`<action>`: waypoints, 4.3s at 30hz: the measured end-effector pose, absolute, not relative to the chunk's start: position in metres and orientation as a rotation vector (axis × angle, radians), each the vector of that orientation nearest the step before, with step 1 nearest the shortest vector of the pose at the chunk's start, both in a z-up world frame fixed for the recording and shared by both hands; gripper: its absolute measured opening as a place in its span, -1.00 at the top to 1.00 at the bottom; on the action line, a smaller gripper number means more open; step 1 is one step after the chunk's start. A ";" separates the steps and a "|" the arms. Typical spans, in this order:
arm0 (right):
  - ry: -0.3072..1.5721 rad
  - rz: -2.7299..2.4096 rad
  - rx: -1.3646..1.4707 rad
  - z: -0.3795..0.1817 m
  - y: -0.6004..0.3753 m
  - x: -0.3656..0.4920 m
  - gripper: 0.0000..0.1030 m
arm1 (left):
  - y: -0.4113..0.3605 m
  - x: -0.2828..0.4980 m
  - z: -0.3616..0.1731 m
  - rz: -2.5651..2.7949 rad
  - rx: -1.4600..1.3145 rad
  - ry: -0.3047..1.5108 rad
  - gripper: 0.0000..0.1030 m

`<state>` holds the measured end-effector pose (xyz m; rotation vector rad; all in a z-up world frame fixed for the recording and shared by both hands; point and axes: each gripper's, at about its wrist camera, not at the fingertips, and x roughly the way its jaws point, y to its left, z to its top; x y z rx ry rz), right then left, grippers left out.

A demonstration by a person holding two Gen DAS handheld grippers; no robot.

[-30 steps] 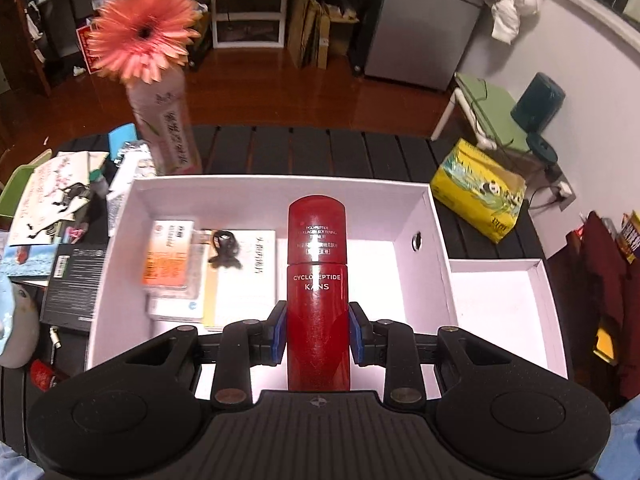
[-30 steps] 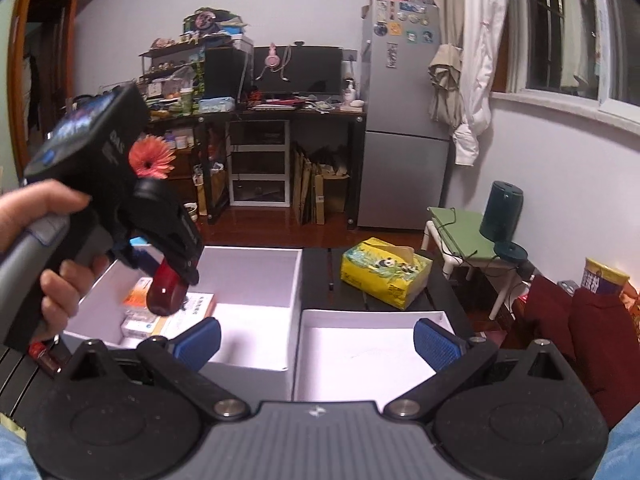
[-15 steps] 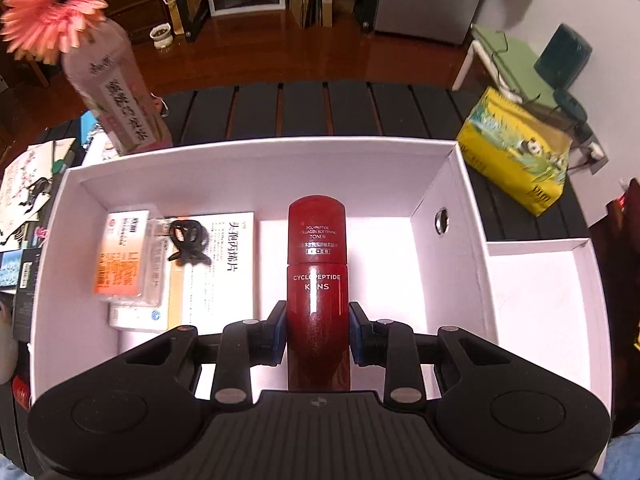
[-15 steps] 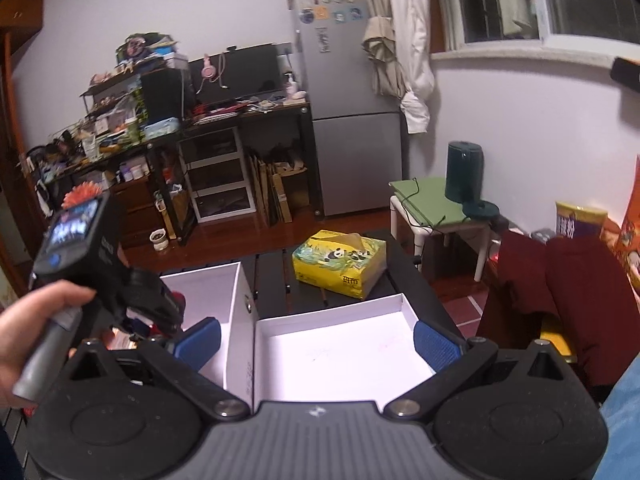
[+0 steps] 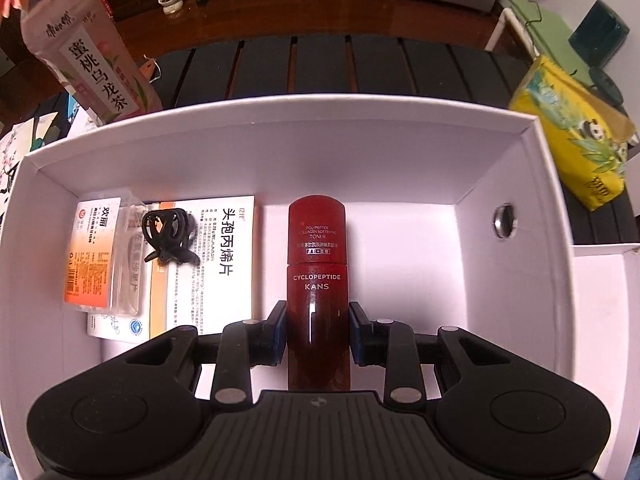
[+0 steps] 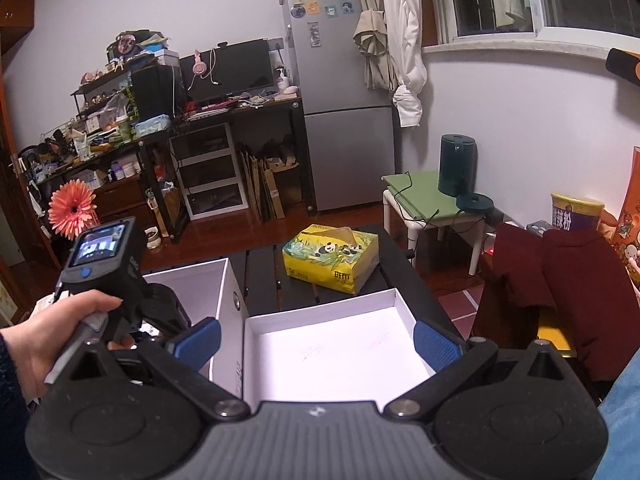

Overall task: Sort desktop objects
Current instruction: 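Lower the red bottle into the white box beside the medicine packets, then open the left gripper to release the red bottle upright, then raise the left tool up and back away from the white box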

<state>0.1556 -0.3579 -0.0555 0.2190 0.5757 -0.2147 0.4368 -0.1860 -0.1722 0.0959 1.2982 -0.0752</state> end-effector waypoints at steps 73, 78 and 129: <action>0.666 -0.077 0.146 -0.080 -0.301 0.173 -1.00 | -0.154 0.381 -0.086 -0.195 0.113 1.148 0.09; 0.667 -0.077 0.142 -0.081 -0.298 0.173 -1.00 | -0.148 0.356 -0.066 -0.226 0.126 1.099 0.09; 0.685 0.046 0.036 -0.101 -0.234 0.163 -1.00 | -0.021 0.170 -0.077 -0.132 0.092 0.912 -0.05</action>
